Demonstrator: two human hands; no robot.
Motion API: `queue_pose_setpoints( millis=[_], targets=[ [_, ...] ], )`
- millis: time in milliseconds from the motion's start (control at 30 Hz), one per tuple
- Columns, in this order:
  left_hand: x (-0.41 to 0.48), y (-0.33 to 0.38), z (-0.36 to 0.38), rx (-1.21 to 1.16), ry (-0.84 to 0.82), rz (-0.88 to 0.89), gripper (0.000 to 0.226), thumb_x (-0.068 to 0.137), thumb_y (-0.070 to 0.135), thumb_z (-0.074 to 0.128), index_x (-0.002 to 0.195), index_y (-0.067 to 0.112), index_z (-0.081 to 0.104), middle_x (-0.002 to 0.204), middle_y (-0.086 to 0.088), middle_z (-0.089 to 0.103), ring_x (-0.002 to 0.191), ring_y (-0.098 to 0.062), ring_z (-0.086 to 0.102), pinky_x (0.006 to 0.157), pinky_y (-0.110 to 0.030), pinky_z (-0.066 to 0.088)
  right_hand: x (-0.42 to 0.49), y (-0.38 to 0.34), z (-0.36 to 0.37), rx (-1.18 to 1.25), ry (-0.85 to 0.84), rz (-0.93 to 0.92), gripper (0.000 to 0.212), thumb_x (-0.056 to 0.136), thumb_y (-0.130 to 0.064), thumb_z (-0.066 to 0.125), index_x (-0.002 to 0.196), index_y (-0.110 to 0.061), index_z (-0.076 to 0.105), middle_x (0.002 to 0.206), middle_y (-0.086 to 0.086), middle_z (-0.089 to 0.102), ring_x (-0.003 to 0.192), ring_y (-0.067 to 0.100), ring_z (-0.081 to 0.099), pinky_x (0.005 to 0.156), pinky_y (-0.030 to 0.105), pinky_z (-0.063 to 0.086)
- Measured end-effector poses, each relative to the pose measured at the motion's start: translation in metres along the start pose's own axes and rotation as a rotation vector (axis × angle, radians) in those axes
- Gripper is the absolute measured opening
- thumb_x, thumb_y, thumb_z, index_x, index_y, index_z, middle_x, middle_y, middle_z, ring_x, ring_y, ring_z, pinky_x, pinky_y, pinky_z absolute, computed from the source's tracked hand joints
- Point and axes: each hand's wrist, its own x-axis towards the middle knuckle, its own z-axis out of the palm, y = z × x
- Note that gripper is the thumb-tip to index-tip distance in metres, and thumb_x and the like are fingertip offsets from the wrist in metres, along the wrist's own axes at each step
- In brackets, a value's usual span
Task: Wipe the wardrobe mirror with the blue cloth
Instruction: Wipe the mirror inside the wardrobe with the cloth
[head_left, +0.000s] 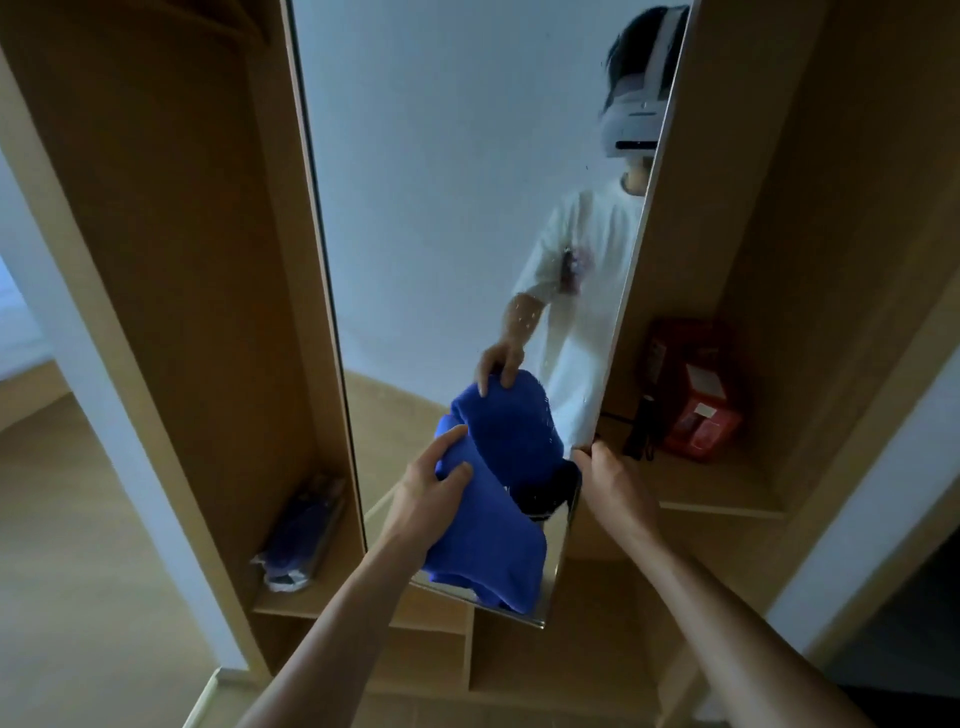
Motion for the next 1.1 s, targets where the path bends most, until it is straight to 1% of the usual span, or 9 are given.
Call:
queue_pose_setpoints(
  millis=[100,233,333,400,500,600,700,933,1100],
  targets=[
    [0.012,0.001,-0.005,0.014,-0.002,0.032,0.051,0.101,0.015,0.054,0.147,0.037,0.050,0.145,0.001,0.054,0.117,-0.011,0.052,0.098,-0.028,0.043,0.010,0.000,0.000,0.015,0.023,0.017,0.030,0.105,-0.037,0.047,0.086,-0.016,0.057,0.072,-0.001,0.063,0.058,0.011,0.061,0.044,0.023,0.038],
    [0.021,-0.003,-0.010,0.036,-0.028,0.052,0.054,0.101,0.015,0.055,0.148,0.040,0.046,0.134,0.012,0.051,0.107,-0.002,0.052,0.076,-0.003,0.039,0.021,-0.004,0.003,-0.027,0.060,0.053,0.026,0.105,-0.034,0.050,0.090,-0.014,0.055,0.075,0.004,0.065,0.065,0.020,0.065,0.051,0.033,0.045],
    [0.024,-0.007,-0.013,-0.020,-0.066,0.034,0.057,0.101,0.013,0.055,0.149,0.041,0.044,0.136,0.011,0.052,0.109,-0.003,0.056,0.082,-0.014,0.045,0.027,-0.005,0.009,-0.044,0.069,0.066,0.023,0.103,-0.030,0.055,0.099,-0.008,0.056,0.076,0.006,0.066,0.065,0.023,0.067,0.049,0.033,0.047],
    [0.027,-0.010,-0.014,-0.043,-0.083,0.020,0.058,0.101,0.011,0.055,0.149,0.042,0.044,0.134,0.012,0.054,0.105,0.002,0.059,0.078,-0.012,0.046,0.031,-0.006,0.012,-0.043,0.070,0.087,0.023,0.102,-0.028,0.055,0.106,-0.005,0.054,0.075,0.006,0.064,0.064,0.023,0.066,0.047,0.029,0.043],
    [0.032,-0.013,-0.014,-0.065,-0.103,0.011,0.059,0.102,0.011,0.055,0.151,0.042,0.042,0.133,0.016,0.052,0.103,0.009,0.056,0.078,-0.012,0.047,0.034,-0.008,0.016,-0.014,0.077,0.128,0.025,0.102,-0.025,0.056,0.117,-0.005,0.050,0.084,0.010,0.067,0.070,0.026,0.068,0.052,0.033,0.051],
    [0.035,-0.016,-0.012,-0.113,-0.112,-0.009,0.059,0.104,0.012,0.053,0.152,0.043,0.039,0.136,0.014,0.050,0.108,0.003,0.057,0.085,-0.019,0.050,0.029,-0.012,0.023,0.056,0.090,0.144,0.040,0.101,-0.025,0.056,0.134,-0.009,0.039,0.088,0.009,0.067,0.068,0.023,0.066,0.052,0.034,0.050],
    [0.039,-0.018,-0.009,-0.124,-0.111,-0.015,0.059,0.104,0.013,0.052,0.153,0.044,0.038,0.138,0.014,0.049,0.106,0.003,0.056,0.083,-0.018,0.050,0.021,-0.019,0.032,0.171,0.063,0.170,0.065,0.100,-0.026,0.058,0.149,-0.018,0.016,0.089,0.007,0.067,0.066,0.022,0.068,0.053,0.034,0.052],
    [0.051,-0.017,-0.011,-0.130,-0.143,-0.029,0.060,0.105,0.010,0.051,0.154,0.043,0.037,0.145,0.007,0.047,0.104,0.001,0.057,0.067,-0.007,0.051,0.027,-0.024,0.042,0.137,0.035,0.209,0.088,0.100,-0.032,0.058,0.157,-0.014,-0.007,0.098,0.008,0.065,0.059,0.011,0.058,0.047,0.024,0.041],
    [0.061,-0.017,-0.012,-0.119,-0.165,-0.022,0.061,0.105,0.009,0.051,0.155,0.040,0.036,0.158,0.001,0.042,0.116,-0.010,0.055,0.071,-0.009,0.051,0.035,-0.019,0.052,0.144,0.030,0.211,0.094,0.101,-0.027,0.057,0.157,-0.016,-0.017,0.127,0.015,0.062,0.060,0.006,0.057,0.045,0.020,0.040]
  ],
)
